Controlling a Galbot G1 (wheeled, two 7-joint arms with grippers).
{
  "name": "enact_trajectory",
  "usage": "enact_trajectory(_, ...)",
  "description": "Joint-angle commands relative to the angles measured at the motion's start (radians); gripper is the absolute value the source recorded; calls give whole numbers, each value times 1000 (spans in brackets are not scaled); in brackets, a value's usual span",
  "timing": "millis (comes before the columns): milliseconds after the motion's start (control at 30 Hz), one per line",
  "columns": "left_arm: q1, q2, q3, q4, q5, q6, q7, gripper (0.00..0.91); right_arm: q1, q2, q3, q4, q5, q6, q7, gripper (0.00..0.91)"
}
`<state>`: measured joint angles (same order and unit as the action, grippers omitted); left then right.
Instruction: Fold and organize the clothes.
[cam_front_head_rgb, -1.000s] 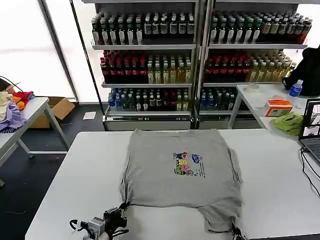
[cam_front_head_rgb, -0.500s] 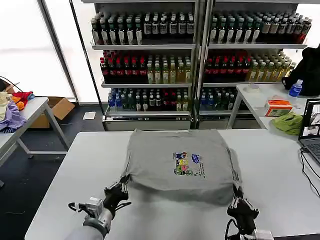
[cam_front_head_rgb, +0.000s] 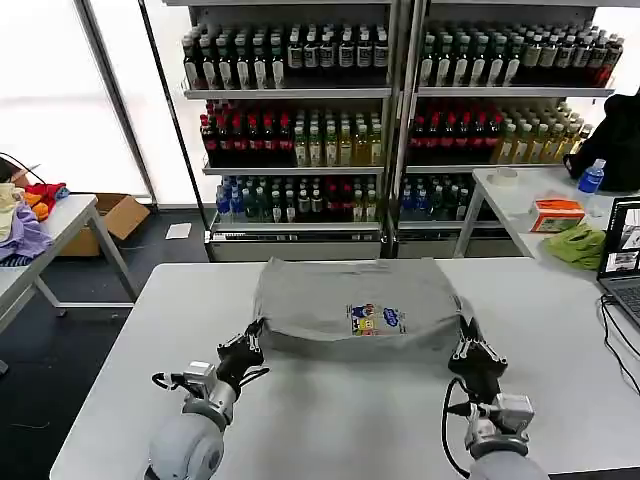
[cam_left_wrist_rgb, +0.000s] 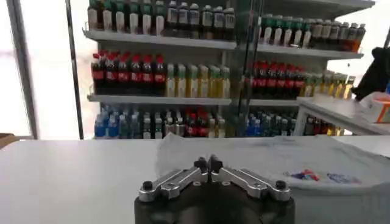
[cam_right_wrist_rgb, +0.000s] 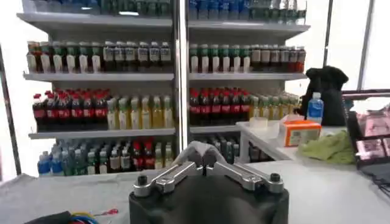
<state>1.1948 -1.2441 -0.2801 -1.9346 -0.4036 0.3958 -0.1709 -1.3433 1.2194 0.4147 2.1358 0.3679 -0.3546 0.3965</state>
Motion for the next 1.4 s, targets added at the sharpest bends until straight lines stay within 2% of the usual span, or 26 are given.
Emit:
enact_trajectory(33, -69, -6, 8, 90, -5, -4, 0, 0, 137, -19, -16, -130, 90, -54, -5, 0)
enact_trajectory(300, -104, -14, 14, 146, -8, 10, -6, 0, 182, -18, -34, -205, 131, -87, 9, 0)
enact_trajectory(367, -110, -13, 17, 154, -7, 14, -6, 0, 185, -2, -35, -217, 169, -93, 20, 0)
enact_trajectory(667, -151, -7, 32, 232, 36, -1, 8, 0, 242, 67, -50, -281, 198, -77, 33, 0)
enact_trajectory(700, -156, -7, 33, 234, 37, 0, 6, 10, 253, 73, -50, -285, 202, -77, 35, 0)
enact_trajectory(733, -163, -8, 34, 234, 37, 2, 5, 81, 260, 77, -48, -287, 211, -79, 37, 0)
enact_trajectory(767, -165, -8, 34, 234, 38, 2, 3, 705, 275, 86, -42, -290, 222, -87, 47, 333)
enact_trajectory(800, -169, -8, 33, 233, 39, 2, 1, 907, 283, 89, -39, -291, 246, -91, 51, 635)
enact_trajectory(833, -173, -9, 33, 233, 39, 1, -22, 907, 302, 101, -35, -297, 274, -90, 61, 907)
enact_trajectory(967, -171, -9, 25, 225, 40, -4, -44, 907, 371, 141, -16, -329, 330, -80, 94, 907)
enact_trajectory(1133, -152, 1, 19, 194, 40, 10, -52, 907, 398, 151, -14, -331, 339, -77, 114, 907)
enact_trajectory(1400, -109, 19, 0, 134, 38, 36, -54, 907, 327, 125, -13, -267, 342, -86, 157, 907)
